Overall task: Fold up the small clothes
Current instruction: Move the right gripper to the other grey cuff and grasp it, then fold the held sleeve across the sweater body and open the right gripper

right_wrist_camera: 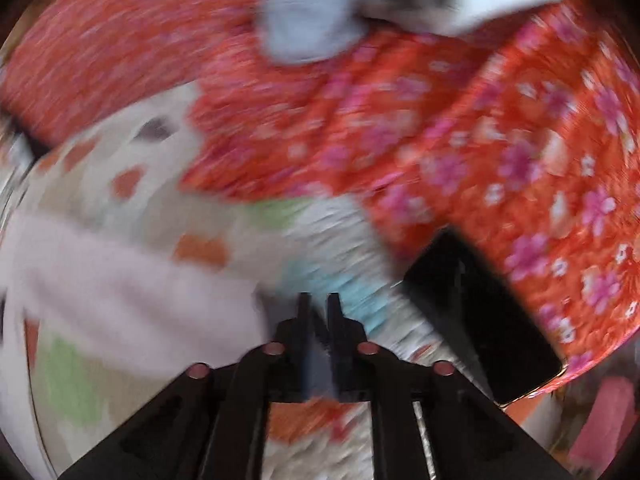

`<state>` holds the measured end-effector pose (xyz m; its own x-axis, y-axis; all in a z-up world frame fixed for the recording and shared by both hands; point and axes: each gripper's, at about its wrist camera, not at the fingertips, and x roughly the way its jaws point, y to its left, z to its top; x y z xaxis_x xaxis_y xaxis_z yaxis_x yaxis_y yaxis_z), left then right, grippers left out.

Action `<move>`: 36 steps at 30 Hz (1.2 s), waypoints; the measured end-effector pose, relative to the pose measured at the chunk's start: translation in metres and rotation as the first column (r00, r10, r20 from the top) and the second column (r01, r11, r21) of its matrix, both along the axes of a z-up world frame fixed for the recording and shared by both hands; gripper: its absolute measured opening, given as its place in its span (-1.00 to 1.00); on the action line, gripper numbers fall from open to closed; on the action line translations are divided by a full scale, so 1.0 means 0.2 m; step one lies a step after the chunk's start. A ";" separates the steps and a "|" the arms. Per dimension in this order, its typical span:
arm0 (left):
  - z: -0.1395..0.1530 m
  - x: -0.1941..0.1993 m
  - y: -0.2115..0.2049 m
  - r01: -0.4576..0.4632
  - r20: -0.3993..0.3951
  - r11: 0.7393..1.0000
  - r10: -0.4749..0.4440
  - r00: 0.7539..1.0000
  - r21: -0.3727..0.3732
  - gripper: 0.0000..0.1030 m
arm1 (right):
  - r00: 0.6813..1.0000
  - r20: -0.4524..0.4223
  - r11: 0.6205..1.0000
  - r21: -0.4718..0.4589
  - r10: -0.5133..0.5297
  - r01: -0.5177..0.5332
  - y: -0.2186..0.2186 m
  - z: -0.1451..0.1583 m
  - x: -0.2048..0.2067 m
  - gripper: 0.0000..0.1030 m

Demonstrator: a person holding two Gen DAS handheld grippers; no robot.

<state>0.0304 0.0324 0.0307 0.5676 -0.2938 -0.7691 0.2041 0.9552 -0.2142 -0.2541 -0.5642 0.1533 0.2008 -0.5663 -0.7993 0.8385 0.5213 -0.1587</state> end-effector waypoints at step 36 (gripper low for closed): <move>0.53 0.25 0.51 -0.193 0.149 0.974 0.209 0.967 -0.116 0.79 | 0.775 0.377 0.822 0.060 0.507 -0.566 1.10 0.40 1.01 -0.91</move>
<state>0.0808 0.1352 0.1376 0.7355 -0.2320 -0.6366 0.0494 0.9554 -0.2911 -0.0530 -0.3446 0.2342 0.6997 -0.1559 -0.6972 0.3992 0.8947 0.2005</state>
